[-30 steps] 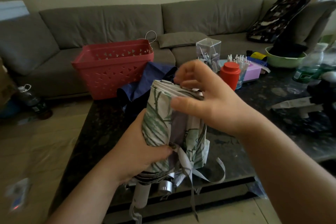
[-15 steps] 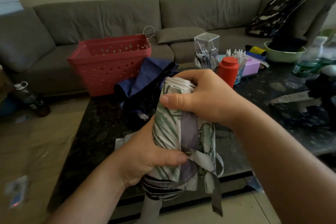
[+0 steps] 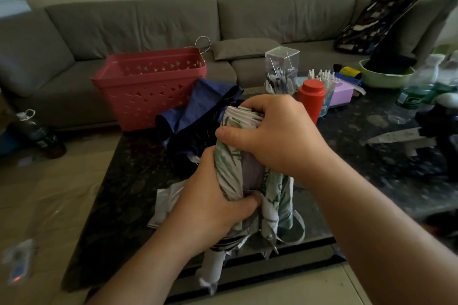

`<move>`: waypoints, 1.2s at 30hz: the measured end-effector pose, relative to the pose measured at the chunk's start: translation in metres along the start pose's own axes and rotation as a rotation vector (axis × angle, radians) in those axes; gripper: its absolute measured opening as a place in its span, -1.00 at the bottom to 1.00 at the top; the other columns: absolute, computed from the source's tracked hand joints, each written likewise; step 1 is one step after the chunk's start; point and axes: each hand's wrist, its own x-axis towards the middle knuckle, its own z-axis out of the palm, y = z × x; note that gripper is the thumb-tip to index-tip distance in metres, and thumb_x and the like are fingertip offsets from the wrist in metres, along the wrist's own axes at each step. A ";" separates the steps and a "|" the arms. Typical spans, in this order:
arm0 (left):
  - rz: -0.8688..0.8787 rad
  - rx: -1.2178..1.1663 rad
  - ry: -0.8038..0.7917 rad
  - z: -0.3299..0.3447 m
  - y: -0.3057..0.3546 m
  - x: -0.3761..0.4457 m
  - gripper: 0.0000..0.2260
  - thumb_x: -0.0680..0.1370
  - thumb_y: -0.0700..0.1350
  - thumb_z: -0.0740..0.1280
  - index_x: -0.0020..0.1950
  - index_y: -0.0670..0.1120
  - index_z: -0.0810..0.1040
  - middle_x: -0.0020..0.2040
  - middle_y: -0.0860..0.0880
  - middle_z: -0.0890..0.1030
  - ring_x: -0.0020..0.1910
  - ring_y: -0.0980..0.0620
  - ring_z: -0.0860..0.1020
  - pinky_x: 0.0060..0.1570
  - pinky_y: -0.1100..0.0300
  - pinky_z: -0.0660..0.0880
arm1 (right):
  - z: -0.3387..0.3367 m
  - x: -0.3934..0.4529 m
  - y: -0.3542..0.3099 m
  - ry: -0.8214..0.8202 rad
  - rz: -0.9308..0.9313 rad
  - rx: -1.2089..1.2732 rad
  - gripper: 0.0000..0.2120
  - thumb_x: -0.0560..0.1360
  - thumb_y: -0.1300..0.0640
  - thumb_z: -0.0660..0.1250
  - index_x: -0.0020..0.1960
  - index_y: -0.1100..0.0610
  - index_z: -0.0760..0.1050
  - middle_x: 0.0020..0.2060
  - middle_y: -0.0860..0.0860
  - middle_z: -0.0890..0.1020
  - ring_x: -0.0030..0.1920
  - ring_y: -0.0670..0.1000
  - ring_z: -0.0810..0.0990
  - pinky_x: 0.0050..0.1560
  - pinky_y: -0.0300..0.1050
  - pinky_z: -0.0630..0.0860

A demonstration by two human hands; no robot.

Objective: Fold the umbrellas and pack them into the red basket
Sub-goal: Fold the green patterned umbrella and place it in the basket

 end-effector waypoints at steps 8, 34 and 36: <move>0.120 0.057 0.133 -0.037 0.006 -0.002 -0.26 0.29 -0.03 0.67 0.30 0.38 0.35 0.19 0.46 0.54 0.17 0.47 0.53 0.05 0.48 0.46 | -0.037 0.000 0.006 -0.152 -0.169 0.263 -0.21 0.32 -0.27 0.58 0.49 -0.19 0.41 0.20 -0.16 0.63 0.25 -0.14 0.63 0.26 -0.09 0.59; 0.264 0.075 0.311 -0.046 -0.007 0.002 -0.11 0.20 -0.08 0.75 0.28 0.44 0.30 0.19 0.55 0.49 0.22 0.50 0.50 0.06 0.51 0.45 | -0.042 -0.018 -0.012 0.071 -0.457 -0.037 -0.71 0.48 -0.14 0.49 0.18 -0.12 0.64 0.31 -0.10 0.47 0.35 -0.06 0.50 0.29 -0.05 0.51; 0.237 0.072 0.311 -0.047 -0.009 0.003 -0.13 0.21 -0.04 0.74 0.33 0.37 0.33 0.20 0.53 0.50 0.21 0.47 0.51 0.05 0.48 0.45 | -0.041 -0.017 -0.011 0.096 -0.497 0.017 -0.78 0.50 -0.03 0.54 0.12 -0.06 0.66 0.31 -0.02 0.49 0.34 -0.05 0.51 0.26 -0.14 0.53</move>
